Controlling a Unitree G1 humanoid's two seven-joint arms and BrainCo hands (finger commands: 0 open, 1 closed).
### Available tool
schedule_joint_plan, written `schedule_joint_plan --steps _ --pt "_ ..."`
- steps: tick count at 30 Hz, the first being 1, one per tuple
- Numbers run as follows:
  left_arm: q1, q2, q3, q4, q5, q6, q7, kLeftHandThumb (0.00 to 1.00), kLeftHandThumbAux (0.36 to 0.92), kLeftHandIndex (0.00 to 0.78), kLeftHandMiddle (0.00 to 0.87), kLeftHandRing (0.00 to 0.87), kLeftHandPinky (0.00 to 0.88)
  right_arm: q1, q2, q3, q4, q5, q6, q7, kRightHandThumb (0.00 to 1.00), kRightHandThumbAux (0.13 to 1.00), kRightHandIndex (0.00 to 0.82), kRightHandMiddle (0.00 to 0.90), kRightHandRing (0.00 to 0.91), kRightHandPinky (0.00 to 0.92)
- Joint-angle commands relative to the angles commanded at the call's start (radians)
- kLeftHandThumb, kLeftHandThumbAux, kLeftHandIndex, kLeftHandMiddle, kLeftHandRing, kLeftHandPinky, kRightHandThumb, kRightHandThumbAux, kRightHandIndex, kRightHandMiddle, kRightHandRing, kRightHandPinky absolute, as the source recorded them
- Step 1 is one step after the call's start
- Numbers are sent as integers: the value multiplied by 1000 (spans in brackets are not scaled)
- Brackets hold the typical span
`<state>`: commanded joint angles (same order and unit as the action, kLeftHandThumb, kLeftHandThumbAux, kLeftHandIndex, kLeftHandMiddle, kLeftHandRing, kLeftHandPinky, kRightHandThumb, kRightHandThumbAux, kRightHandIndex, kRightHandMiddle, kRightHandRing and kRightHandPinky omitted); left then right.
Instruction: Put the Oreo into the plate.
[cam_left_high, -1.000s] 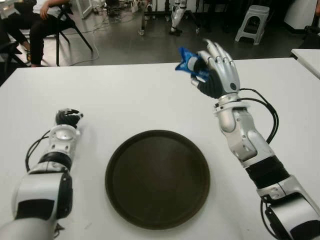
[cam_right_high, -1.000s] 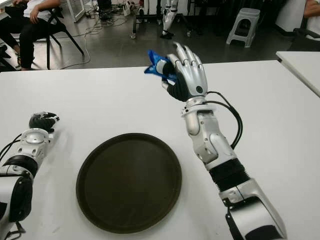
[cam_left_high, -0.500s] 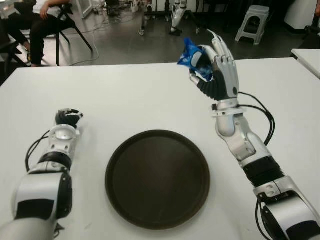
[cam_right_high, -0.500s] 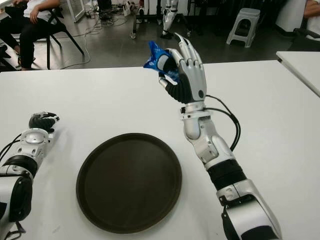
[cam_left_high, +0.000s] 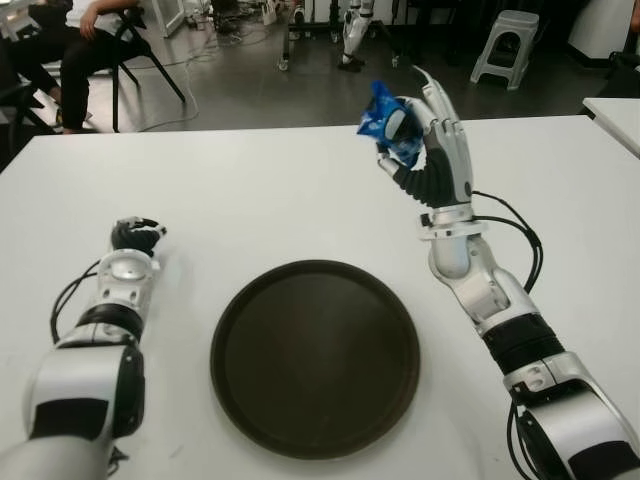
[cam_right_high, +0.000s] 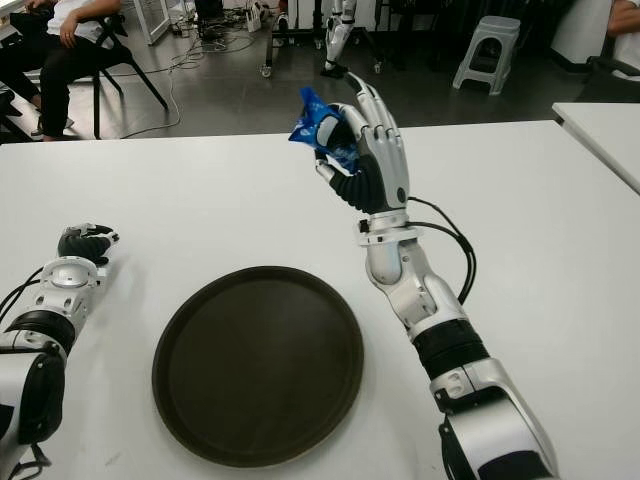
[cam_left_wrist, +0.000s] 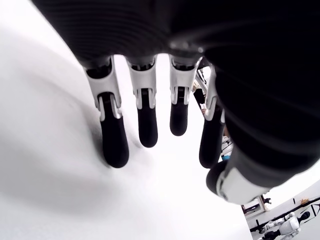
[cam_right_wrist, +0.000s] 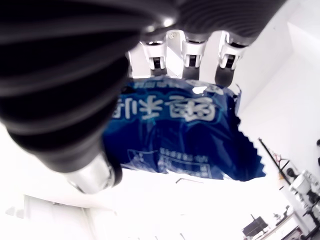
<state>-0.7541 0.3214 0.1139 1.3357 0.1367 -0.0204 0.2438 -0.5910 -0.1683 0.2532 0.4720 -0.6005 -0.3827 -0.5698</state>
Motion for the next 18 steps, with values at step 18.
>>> schedule_joint_plan --steps 18 --pt "-2 -3 13 0 -10 -1 -11 678 723 398 171 185 180 29 -15 38 14 18 -146 139 721 705 429 0 0 0"
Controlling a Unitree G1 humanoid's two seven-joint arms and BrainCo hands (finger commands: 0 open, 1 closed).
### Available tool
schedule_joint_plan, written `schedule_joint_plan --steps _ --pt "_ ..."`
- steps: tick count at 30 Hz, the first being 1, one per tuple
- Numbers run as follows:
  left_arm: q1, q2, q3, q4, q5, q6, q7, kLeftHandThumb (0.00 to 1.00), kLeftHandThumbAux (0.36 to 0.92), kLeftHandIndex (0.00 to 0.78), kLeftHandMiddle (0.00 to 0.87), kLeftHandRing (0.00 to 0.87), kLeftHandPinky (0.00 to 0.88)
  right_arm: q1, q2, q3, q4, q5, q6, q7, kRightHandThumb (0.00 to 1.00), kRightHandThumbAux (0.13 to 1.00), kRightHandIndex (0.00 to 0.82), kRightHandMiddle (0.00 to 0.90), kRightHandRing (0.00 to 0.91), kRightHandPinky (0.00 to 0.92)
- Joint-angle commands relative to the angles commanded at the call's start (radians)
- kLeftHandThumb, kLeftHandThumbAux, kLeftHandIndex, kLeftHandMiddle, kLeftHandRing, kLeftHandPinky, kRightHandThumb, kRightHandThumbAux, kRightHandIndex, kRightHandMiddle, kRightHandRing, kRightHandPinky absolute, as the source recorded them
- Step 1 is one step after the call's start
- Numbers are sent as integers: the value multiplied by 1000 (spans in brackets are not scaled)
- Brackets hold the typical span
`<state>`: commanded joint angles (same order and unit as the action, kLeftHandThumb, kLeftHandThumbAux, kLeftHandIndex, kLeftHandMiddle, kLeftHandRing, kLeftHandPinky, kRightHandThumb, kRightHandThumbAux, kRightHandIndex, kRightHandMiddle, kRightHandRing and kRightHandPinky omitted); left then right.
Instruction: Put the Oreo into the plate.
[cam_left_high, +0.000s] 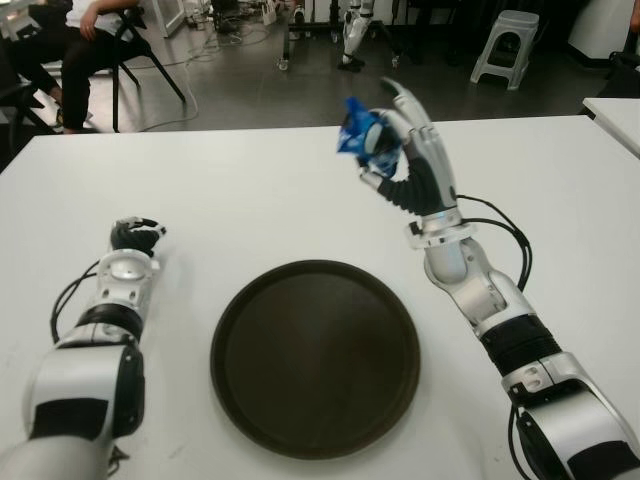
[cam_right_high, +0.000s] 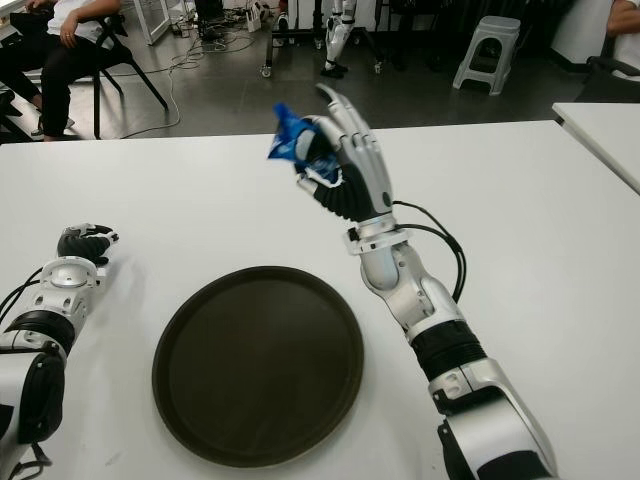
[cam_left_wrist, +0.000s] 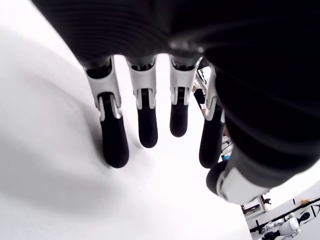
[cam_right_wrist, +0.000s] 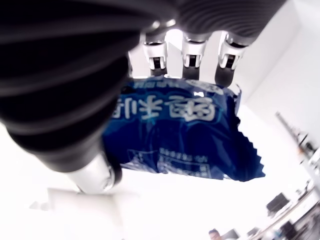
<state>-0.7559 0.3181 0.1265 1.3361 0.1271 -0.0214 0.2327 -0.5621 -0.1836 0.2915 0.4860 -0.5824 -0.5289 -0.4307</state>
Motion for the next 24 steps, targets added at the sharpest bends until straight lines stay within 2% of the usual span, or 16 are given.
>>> schedule_joint_plan --steps 7,20,24 --pt "0 0 -4 -1 6 0 5 679 722 398 175 189 182 -1 -14 14 14 -2 -52 52 721 706 428 0 0 0" --pt "-2 3 -12 1 14 7 11 678 722 399 186 198 203 -29 -37 42 91 7 -180 124 720 706 428 0 0 0" --pt "-2 2 -8 1 9 7 7 680 722 399 182 190 182 -32 -38 45 109 7 -205 141 720 706 428 0 0 0"
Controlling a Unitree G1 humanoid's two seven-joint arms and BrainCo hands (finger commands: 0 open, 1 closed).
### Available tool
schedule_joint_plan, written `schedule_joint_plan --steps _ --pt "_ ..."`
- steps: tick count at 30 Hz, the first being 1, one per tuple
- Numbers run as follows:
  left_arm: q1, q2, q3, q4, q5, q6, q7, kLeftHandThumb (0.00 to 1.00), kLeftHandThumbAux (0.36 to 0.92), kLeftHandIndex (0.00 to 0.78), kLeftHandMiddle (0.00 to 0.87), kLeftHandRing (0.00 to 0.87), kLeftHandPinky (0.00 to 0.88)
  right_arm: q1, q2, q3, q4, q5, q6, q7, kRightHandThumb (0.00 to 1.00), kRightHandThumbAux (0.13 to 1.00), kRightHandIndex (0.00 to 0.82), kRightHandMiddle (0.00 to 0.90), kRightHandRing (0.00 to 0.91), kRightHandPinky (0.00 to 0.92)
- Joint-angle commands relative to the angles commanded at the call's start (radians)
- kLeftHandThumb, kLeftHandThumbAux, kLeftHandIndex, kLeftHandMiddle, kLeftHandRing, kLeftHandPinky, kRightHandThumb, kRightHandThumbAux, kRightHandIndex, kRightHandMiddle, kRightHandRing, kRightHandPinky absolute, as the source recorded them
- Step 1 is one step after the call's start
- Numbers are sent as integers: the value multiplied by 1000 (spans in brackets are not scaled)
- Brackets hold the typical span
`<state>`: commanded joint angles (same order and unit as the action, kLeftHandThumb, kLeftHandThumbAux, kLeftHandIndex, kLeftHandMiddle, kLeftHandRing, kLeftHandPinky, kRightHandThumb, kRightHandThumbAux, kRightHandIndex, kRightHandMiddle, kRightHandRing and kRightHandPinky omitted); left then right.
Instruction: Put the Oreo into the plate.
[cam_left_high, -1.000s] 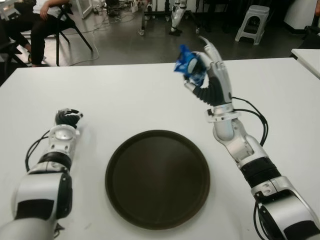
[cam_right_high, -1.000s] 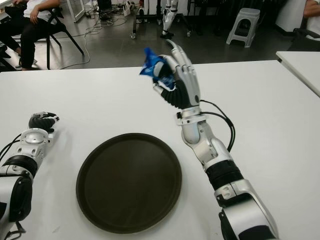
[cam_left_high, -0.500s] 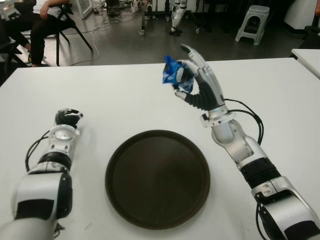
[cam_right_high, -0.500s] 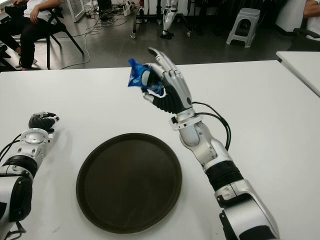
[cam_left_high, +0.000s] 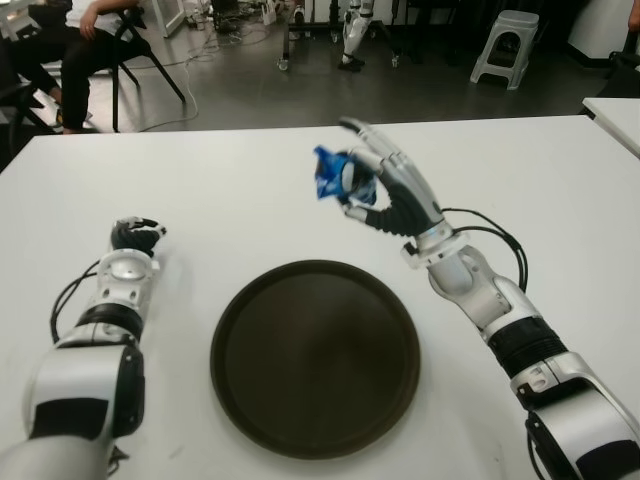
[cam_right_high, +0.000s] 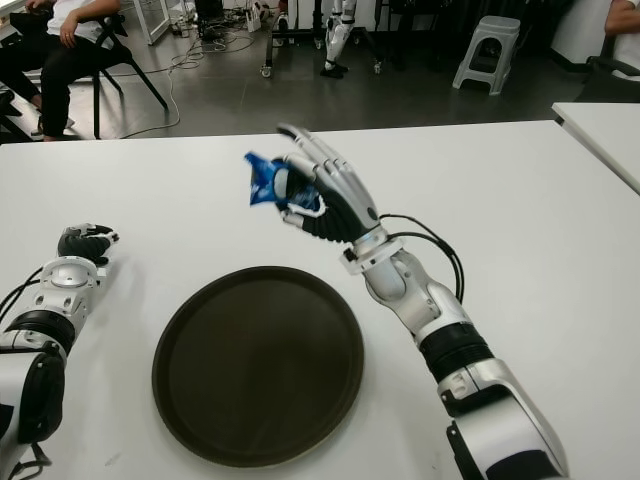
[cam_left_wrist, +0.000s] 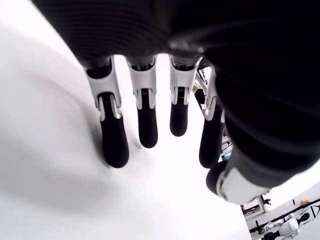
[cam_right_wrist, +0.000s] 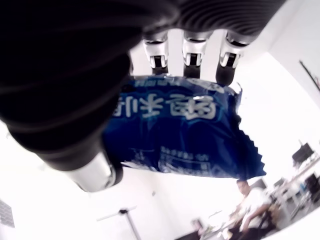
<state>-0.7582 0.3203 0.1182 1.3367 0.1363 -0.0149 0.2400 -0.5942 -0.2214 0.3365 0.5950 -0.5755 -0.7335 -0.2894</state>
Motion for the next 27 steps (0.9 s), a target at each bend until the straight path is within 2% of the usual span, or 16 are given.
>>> schedule_joint_plan --steps 13,27 --pt "0 1 12 2 -7 0 -8 680 722 399 179 192 201 0 -1 5 18 12 -33 63 720 705 429 0 0 0" --pt "1 -1 8 1 -3 -3 0 677 721 399 189 203 202 -2 0 16 52 23 -111 108 720 704 428 0 0 0"
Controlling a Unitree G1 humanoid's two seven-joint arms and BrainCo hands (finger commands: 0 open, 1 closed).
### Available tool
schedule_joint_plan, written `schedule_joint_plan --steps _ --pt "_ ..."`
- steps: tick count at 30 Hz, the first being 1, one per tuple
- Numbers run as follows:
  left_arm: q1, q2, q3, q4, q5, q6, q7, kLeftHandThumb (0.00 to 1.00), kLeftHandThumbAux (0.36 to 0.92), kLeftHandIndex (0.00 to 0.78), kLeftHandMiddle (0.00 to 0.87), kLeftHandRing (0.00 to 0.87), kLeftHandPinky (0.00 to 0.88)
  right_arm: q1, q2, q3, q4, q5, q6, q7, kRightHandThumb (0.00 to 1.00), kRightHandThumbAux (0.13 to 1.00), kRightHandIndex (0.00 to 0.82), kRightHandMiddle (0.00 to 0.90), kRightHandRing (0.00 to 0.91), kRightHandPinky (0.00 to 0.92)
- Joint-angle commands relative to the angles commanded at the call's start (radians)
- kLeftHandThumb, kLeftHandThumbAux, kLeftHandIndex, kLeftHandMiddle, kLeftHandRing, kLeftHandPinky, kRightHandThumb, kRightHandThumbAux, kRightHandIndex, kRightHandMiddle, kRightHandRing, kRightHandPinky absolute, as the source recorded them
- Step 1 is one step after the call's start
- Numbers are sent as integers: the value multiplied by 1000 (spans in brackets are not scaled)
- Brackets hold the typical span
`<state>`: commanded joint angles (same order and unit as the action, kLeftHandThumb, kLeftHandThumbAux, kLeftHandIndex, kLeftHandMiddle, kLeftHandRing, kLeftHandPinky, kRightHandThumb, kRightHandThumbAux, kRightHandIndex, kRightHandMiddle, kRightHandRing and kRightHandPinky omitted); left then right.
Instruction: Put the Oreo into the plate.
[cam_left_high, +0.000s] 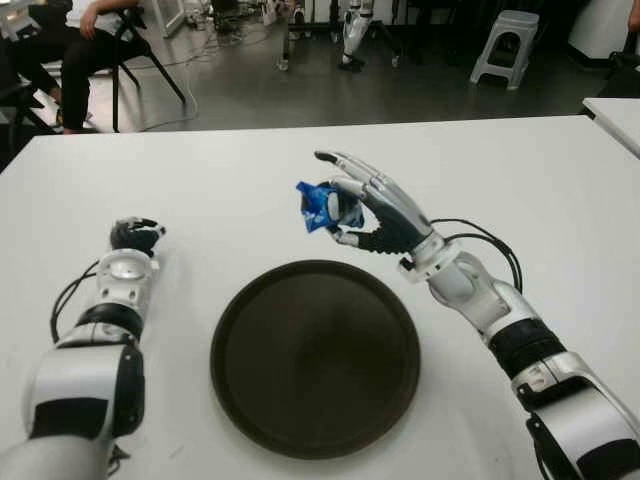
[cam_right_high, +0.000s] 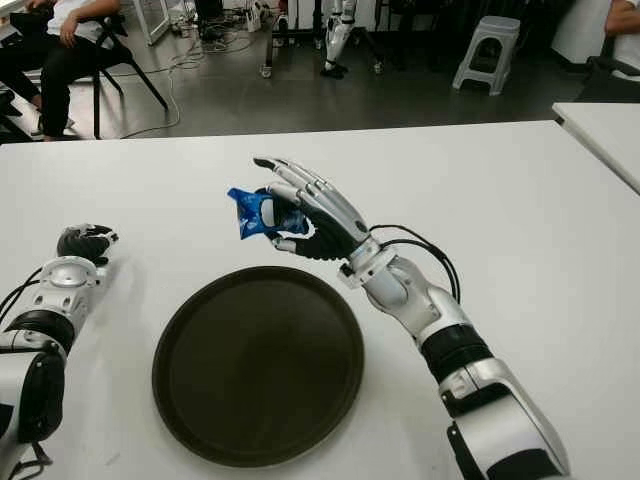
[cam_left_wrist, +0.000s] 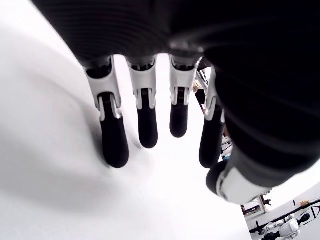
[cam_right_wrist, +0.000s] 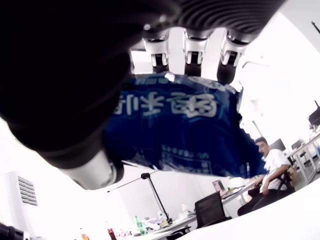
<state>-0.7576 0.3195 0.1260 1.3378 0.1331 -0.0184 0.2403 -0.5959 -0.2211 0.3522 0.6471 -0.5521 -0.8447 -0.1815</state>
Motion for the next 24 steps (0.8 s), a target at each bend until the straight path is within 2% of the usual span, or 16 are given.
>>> schedule_joint_plan --steps 11,24 --pt "1 3 -3 0 2 -2 -7 677 723 398 195 208 214 14 7 14 -5 12 -10 64 720 703 429 0 0 0" --pt "2 3 -5 0 5 -2 -2 676 721 399 185 196 194 24 8 25 -28 2 2 82 720 704 429 3 0 0"
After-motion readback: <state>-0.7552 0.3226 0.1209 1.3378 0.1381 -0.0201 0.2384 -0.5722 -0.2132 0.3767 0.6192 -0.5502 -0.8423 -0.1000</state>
